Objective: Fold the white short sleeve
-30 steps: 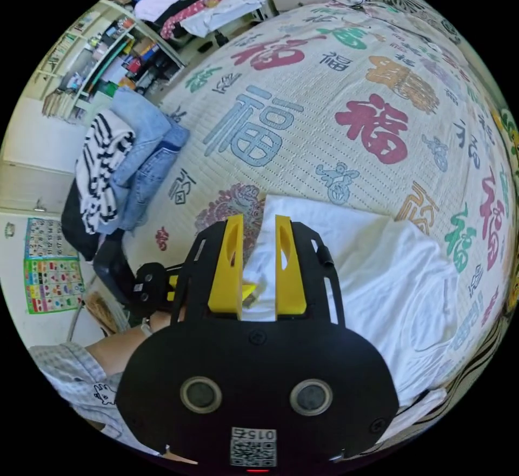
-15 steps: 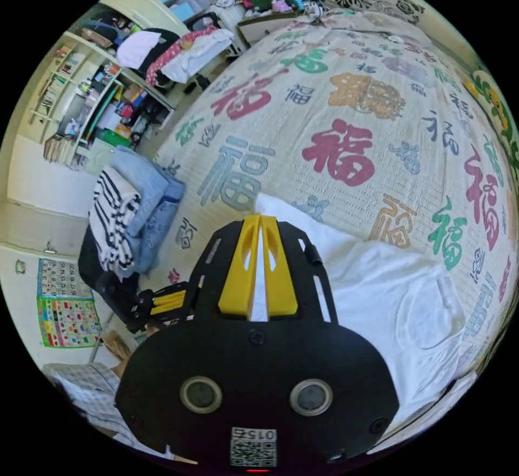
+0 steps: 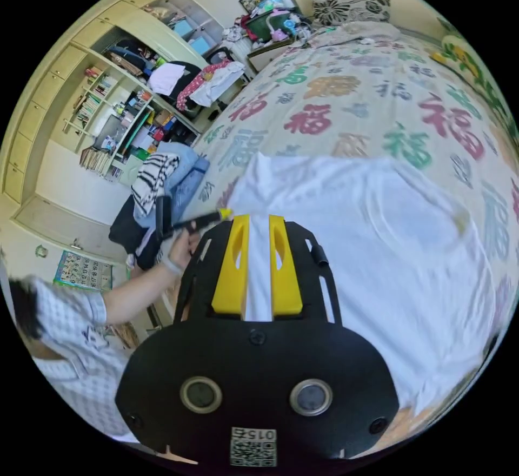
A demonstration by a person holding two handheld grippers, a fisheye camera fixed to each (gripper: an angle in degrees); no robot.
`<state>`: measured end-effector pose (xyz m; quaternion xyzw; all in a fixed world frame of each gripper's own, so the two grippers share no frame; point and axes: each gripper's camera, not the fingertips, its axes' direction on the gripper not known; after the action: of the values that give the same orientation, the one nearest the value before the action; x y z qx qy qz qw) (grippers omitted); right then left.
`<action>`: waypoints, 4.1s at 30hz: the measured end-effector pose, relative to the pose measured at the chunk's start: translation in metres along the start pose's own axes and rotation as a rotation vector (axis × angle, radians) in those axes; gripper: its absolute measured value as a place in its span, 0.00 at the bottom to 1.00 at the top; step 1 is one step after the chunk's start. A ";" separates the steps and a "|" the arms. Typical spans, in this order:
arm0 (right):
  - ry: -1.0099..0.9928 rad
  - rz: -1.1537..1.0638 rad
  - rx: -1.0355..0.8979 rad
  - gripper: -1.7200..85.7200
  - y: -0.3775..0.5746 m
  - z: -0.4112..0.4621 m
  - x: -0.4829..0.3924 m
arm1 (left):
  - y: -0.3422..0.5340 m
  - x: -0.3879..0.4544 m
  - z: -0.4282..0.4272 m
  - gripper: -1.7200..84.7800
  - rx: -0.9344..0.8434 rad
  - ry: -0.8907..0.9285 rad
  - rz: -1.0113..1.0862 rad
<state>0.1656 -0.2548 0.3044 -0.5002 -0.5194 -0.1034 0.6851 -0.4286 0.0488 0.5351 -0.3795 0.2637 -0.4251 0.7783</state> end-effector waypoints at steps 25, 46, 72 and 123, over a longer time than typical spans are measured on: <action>0.003 0.771 0.094 0.02 0.436 -0.103 0.098 | 0.190 0.105 -0.041 0.13 -0.497 -0.241 0.476; 0.023 0.868 0.269 0.02 0.616 -0.192 0.072 | 0.295 0.108 -0.132 0.01 -0.443 -0.153 0.529; 0.002 0.856 0.045 0.01 0.675 -0.294 0.153 | 0.306 0.135 -0.067 0.01 -0.415 -0.101 0.349; -0.071 0.804 0.446 0.02 0.453 -0.418 0.269 | 0.126 0.631 0.668 0.02 -0.729 -0.034 0.995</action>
<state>0.8378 -0.2679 0.2790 -0.5057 -0.3168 0.3020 0.7435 0.4344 -0.2065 0.7599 -0.4593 0.5250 0.1125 0.7076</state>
